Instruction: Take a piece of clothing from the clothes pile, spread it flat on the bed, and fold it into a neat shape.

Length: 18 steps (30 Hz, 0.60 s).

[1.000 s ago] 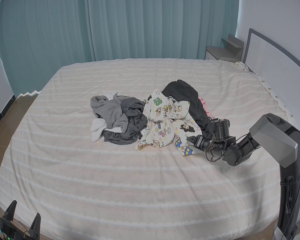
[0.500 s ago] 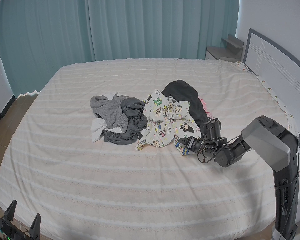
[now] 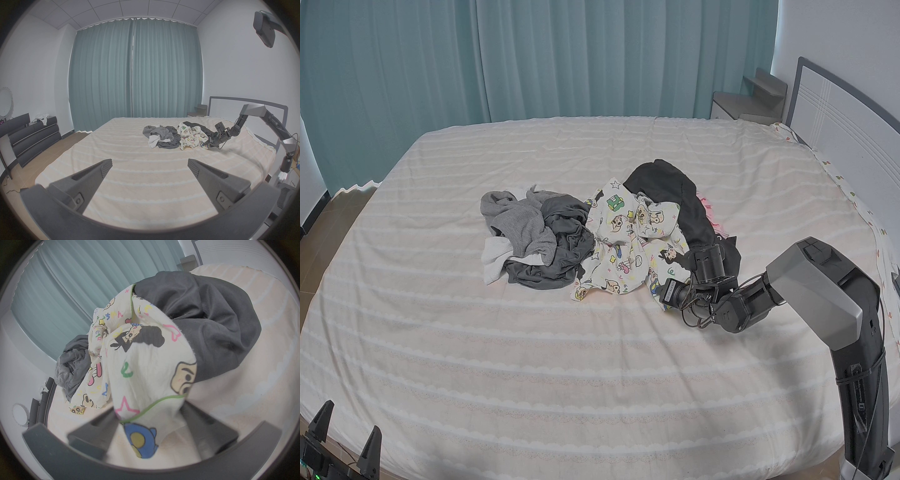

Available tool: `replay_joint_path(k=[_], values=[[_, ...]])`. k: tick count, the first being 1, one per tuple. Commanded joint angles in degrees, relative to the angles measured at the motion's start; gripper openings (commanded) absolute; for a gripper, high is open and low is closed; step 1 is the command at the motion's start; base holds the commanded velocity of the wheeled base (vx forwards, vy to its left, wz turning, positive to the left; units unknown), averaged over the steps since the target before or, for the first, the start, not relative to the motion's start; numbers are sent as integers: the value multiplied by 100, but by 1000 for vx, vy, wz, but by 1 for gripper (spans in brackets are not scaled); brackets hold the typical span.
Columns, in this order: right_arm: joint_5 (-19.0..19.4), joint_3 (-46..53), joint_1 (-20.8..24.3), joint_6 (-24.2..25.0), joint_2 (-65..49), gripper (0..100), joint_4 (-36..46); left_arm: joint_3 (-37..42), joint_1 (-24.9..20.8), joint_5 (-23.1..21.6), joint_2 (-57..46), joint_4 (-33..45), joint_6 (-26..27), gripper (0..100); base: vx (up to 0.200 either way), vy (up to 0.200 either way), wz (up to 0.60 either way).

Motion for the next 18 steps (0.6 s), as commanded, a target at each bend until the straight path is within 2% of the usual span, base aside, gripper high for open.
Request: replay_joint_path(k=[1,6,10,18], values=[[-32,-17,16,-13,-12,0,-7,57,1,-2,-42,2,-1,100,0,0,0],[-15,212,16,75,-249,0,-68,57,1,-2,-42,2,-1,100,0,0,0],[170,809,69,207,-847,0,-183,57,1,-2,-42,2,-10,100,0,0,0],[600,2804,438,356,-2402,0,-1606,57,1,-19,-42,2,16,100,0,0,0]])
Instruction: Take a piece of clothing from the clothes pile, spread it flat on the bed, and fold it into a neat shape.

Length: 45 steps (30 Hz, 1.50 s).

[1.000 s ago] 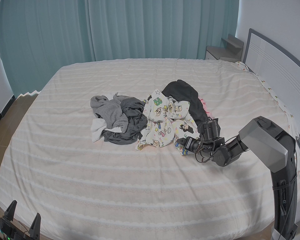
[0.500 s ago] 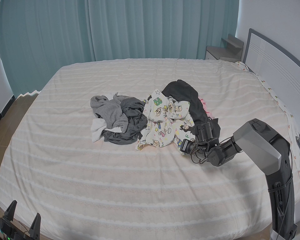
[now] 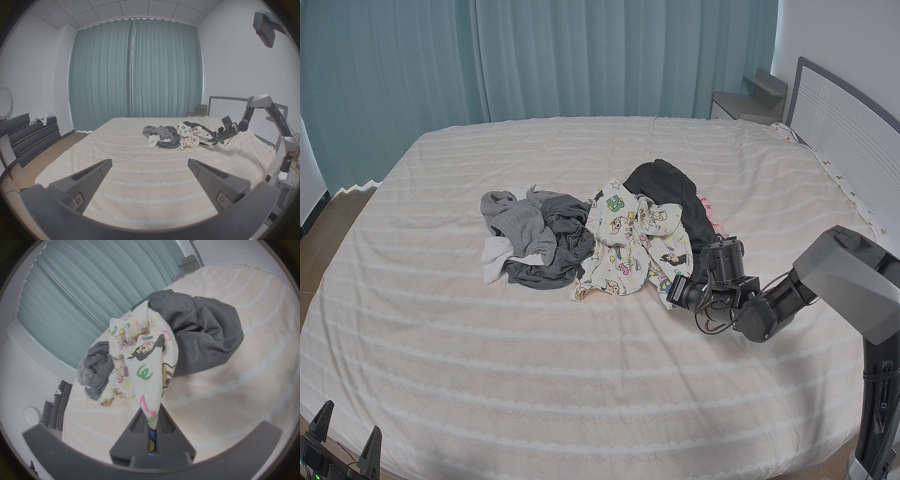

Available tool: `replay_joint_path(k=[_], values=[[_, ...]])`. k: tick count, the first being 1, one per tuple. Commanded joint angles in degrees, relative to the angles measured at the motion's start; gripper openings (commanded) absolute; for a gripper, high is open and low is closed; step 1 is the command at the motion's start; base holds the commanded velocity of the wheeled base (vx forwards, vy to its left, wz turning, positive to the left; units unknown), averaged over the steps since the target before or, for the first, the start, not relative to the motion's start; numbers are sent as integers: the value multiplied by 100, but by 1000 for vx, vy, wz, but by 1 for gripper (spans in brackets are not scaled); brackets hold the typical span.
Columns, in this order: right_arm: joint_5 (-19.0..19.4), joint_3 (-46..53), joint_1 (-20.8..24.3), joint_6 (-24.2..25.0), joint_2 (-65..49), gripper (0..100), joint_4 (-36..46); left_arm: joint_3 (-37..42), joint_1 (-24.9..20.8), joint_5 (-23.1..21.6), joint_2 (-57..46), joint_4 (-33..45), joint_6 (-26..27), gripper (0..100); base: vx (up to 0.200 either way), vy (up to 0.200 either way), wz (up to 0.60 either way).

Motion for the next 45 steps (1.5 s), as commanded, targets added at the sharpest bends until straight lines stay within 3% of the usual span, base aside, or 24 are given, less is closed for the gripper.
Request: replay_joint_path(k=[1,9,12,14,18,26,29,31,32,37,45], values=[[262,1448,344,57,-1497,0,-908,57,1,-8,-42,8,34,100,0,0,0],[288,2538,784,-22,-3264,0,-1321,13,1,0,-42,-88,-28,100,0,0,0],[280,2555,1021,-119,-3870,0,-1207,-1200,-69,-79,204,-580,-678,100,0,0,0],[288,2441,1144,-268,-4195,0,-1004,-1850,-175,-202,705,-387,-819,100,0,0,0],[332,2028,1364,-391,-4644,0,-697,-2228,-342,-755,1417,-123,-608,100,0,0,0],[570,639,1654,-400,-5022,0,349,-2500,-456,-2443,3386,-449,139,100,0,0,0],[570,209,1909,-409,-5066,0,595,-2430,-535,-2786,3957,-449,508,100,0,0,0],[570,209,1909,-409,-5066,0,595,-2430,-535,-2786,3957,-449,508,100,0,0,0],[561,-11,2164,-453,-5092,0,727,-2342,-834,-2874,4432,-466,684,100,0,0,0],[526,-99,2568,-787,-5057,0,833,-2202,-1704,-2891,4968,-466,702,100,0,0,0],[420,-371,2893,-866,-4758,0,789,-2026,-2943,-2874,5785,-484,684,100,0,0,0]])
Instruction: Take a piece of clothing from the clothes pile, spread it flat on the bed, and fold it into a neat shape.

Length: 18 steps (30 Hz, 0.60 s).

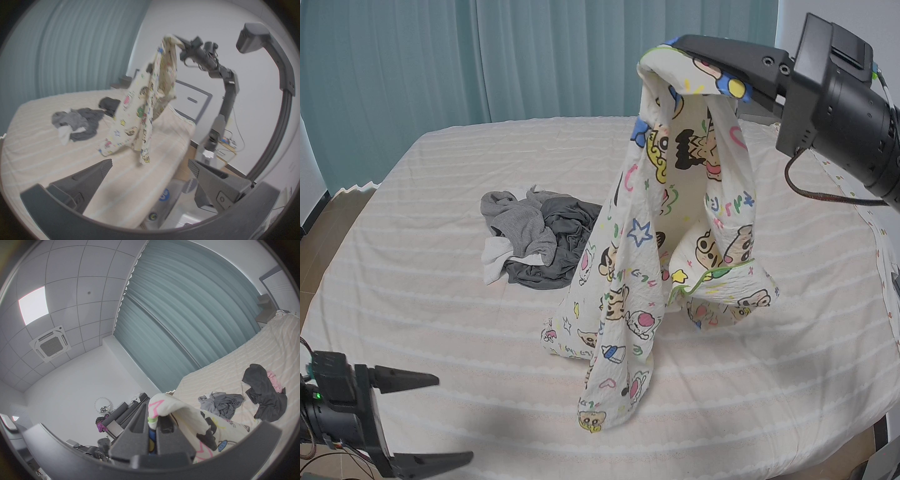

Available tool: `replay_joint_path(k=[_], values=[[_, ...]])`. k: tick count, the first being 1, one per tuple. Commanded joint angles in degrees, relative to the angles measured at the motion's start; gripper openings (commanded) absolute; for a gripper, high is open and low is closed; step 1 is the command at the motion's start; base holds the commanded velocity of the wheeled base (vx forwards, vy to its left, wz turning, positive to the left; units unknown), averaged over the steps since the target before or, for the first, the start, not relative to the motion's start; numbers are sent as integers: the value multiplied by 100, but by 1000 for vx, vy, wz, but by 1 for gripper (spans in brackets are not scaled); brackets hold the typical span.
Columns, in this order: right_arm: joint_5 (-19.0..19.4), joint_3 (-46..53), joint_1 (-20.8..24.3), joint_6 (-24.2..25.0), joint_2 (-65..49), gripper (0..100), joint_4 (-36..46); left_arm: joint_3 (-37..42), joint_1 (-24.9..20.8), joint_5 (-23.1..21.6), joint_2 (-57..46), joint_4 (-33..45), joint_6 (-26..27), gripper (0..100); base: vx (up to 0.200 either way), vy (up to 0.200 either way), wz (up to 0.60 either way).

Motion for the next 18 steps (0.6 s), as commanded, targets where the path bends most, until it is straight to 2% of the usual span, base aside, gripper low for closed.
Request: replay_joint_path(k=[1,4,10,14,15,18], values=[[-104,-278,338,-78,244,0,6,133,-831,-19,1009,-32,20,100,0,0,0],[-121,-305,382,-78,261,0,-3,124,-875,-19,1290,-181,20,100,0,0,0],[-121,-340,566,-78,279,0,-3,238,-875,-19,2538,-1869,2,100,0,0,0],[-121,-340,619,-78,270,0,-3,177,-848,-19,3171,-2431,2,100,0,0,0],[-130,-349,681,-78,252,0,-3,151,-769,-10,3637,-2888,20,100,0,0,0],[-130,-349,707,-78,226,0,14,159,-523,-54,3971,-3486,20,100,0,0,0]])
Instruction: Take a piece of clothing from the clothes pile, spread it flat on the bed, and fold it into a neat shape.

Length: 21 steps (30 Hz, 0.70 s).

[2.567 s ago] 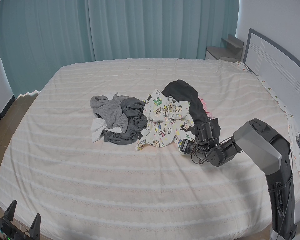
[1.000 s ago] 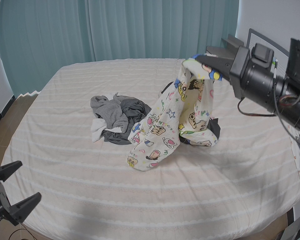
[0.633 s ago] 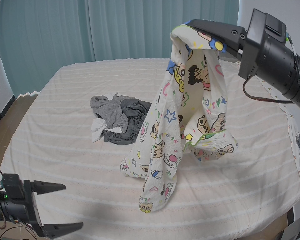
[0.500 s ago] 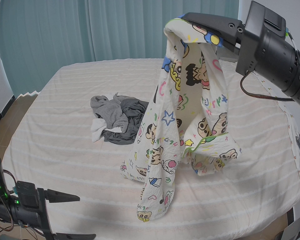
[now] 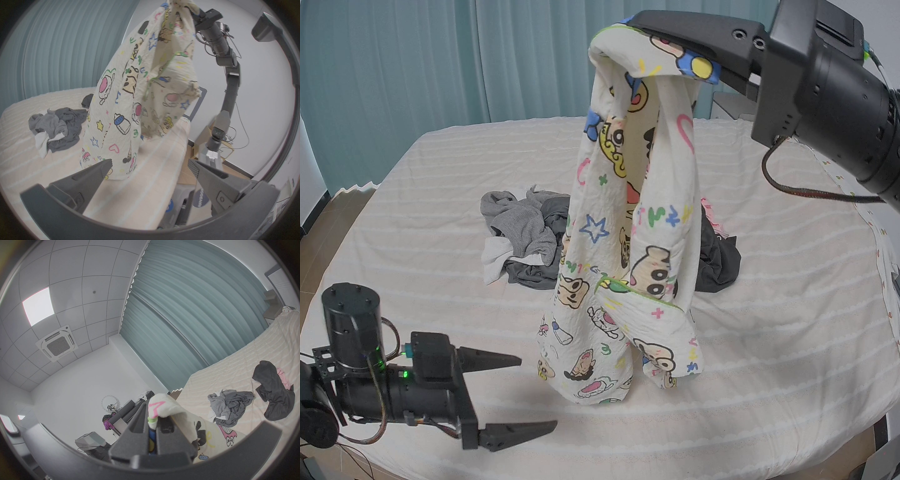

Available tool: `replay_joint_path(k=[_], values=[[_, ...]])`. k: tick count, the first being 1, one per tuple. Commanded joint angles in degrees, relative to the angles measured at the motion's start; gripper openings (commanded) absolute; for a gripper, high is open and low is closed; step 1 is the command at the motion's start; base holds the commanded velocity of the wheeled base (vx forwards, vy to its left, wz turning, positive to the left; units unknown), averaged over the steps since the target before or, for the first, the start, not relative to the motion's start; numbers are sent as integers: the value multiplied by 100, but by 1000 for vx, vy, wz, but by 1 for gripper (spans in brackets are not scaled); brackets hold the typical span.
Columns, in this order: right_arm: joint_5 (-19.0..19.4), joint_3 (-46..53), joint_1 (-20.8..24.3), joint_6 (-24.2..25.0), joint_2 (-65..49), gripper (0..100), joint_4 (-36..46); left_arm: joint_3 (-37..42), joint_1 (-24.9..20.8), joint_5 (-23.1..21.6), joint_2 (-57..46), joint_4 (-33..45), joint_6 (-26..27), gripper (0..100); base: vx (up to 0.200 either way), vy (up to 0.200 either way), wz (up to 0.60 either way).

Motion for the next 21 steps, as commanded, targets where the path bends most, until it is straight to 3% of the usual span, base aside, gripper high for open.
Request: replay_joint_path(k=[1,10,21], values=[[-4,-1,156,7,-23,0,21,-30,373,-52,1315,-915,-5,100,0,0,0],[-4,96,358,7,-120,0,65,-311,1067,-825,1596,-1012,109,100,0,0,0],[13,96,622,51,-225,0,56,-443,1076,-2144,1948,-1021,215,100,0,0,0]])
